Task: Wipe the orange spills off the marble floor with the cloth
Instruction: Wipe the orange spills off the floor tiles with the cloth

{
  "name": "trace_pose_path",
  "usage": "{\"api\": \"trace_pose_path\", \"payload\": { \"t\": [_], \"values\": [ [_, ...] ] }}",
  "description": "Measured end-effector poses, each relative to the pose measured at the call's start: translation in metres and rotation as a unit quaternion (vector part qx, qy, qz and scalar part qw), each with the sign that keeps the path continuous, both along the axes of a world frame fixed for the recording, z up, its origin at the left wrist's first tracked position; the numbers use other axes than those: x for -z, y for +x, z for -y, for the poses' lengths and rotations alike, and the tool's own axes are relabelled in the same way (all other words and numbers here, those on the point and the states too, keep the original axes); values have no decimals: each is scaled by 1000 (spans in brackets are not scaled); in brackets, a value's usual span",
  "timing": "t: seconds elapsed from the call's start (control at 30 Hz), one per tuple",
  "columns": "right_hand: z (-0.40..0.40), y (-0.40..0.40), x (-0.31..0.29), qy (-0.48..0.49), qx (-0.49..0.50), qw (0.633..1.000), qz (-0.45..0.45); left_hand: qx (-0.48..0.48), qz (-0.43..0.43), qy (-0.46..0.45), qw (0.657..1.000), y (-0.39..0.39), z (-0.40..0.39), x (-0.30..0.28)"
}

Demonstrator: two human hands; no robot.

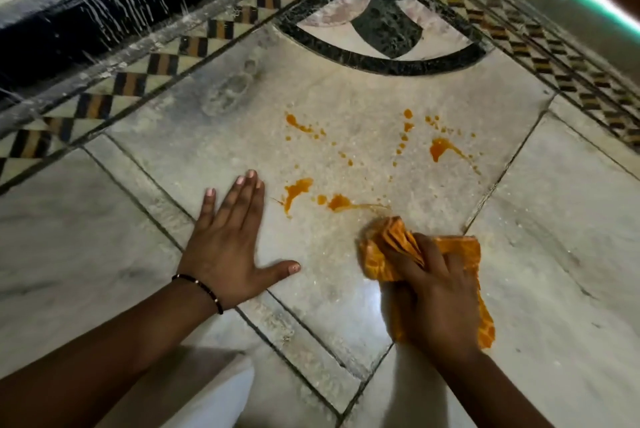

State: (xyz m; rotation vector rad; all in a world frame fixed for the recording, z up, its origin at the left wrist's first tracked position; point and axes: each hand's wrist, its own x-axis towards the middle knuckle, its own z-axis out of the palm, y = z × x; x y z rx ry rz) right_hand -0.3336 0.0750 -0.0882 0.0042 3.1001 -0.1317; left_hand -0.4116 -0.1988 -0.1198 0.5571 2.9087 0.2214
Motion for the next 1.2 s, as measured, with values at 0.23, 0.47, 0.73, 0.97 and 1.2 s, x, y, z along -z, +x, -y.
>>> {"api": "trace_pose_path", "payload": {
  "t": [0.23,0.47,0.73,0.97,1.2],
  "values": [
    [77,-21,0,-14,-139,990,6,-14,3,44,999,0,5,-1],
    [85,-155,3,-11,-65,997,39,-12,-1,35,999,2,8,-1],
    [-44,-63,2,-1,122,992,-22,-5,9,14,1000,3,8,-3],
    [24,-27,14,-4,-44,998,-45,-4,-1,10,1000,3,5,-3],
    [-67,-82,10,-6,48,999,-21,12,-8,14,1000,6,7,-1]
  ]
}}
